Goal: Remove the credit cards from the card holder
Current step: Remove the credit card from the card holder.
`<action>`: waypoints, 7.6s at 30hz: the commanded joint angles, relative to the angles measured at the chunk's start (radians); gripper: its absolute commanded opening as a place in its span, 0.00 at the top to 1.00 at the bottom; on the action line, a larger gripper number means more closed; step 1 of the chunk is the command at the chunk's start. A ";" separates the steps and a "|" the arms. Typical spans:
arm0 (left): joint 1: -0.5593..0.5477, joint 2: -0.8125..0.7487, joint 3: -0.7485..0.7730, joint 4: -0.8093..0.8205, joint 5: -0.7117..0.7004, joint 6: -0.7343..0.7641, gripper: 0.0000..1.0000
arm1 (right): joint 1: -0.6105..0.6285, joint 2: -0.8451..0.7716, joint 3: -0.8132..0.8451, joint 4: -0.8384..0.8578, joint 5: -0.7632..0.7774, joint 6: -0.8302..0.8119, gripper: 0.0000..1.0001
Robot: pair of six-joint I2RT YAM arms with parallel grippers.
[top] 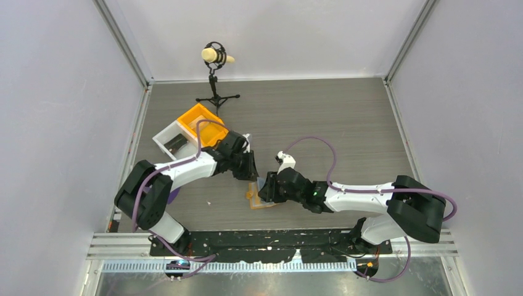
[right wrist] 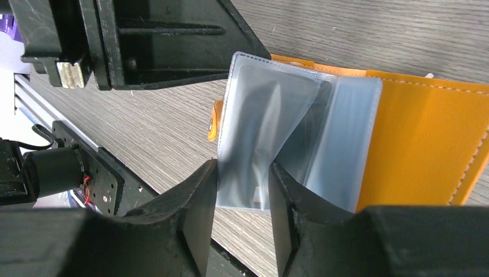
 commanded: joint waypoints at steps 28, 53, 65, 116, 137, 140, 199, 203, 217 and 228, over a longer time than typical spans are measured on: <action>-0.100 -0.129 0.056 -0.142 -0.121 0.033 0.75 | -0.046 -0.238 -0.051 -0.253 0.205 -0.083 0.53; -0.160 -0.425 -0.142 -0.022 -0.192 -0.093 0.70 | -0.140 -0.188 -0.020 -0.049 -0.128 -0.102 0.76; -0.176 -0.349 -0.181 0.109 -0.155 -0.113 0.70 | -0.217 -0.042 -0.189 0.078 -0.191 -0.043 0.76; -0.311 -0.124 -0.185 0.215 -0.371 -0.182 0.52 | -0.268 -0.027 -0.245 0.077 -0.246 -0.070 0.77; -0.312 -0.164 -0.274 0.352 -0.383 -0.253 0.52 | -0.264 -0.167 -0.120 -0.006 -0.272 -0.097 0.71; -0.310 -0.164 -0.297 0.393 -0.376 -0.260 0.52 | -0.264 -0.120 -0.122 0.038 -0.291 -0.087 0.71; -0.242 -0.141 -0.391 0.649 -0.105 -0.356 0.98 | -0.266 -0.051 -0.153 0.121 -0.304 -0.098 0.77; -0.242 -0.148 -0.415 0.717 -0.100 -0.366 0.89 | -0.266 -0.019 -0.175 0.141 -0.290 -0.092 0.79; -0.230 -0.086 -0.511 1.008 -0.075 -0.441 0.84 | -0.282 0.008 -0.242 0.196 -0.297 -0.065 0.81; -0.229 -0.127 -0.546 1.006 -0.102 -0.422 1.00 | -0.287 0.025 -0.281 0.238 -0.299 -0.045 0.81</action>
